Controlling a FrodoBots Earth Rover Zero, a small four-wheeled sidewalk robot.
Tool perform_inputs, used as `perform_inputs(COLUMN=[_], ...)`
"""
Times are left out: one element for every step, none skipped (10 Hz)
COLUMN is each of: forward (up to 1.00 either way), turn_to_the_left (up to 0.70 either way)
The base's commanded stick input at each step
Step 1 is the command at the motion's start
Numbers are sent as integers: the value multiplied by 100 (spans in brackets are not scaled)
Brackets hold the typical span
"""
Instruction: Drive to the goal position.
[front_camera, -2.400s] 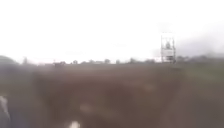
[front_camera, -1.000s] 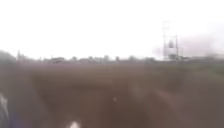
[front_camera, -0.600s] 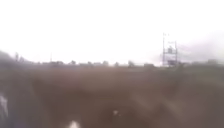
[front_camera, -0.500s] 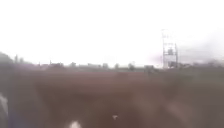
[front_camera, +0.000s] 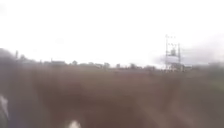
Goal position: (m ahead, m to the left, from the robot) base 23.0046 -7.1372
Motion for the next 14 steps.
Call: perform_inputs(forward=[70,70,70,70,70,70,70,70,70,70,70,70,70,70], turn_to_the_left=[0,0,0,0,0,0,0,0,0,0,0,0,0,0])
